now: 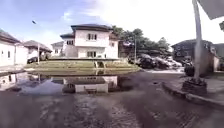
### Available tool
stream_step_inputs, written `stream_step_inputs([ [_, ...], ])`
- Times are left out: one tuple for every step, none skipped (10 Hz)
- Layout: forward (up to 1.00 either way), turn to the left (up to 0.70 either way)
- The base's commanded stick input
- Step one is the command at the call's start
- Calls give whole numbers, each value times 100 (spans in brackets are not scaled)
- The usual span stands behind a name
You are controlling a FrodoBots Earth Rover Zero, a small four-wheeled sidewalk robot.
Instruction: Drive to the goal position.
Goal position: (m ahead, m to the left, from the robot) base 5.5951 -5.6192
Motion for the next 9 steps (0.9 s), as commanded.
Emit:
stream_step_inputs([
  [69, -35],
  [69, -35],
  [69, -35],
  [69, -35],
  [69, -11],
  [69, 3],
  [69, 3],
  [69, 3],
  [69, -35],
])
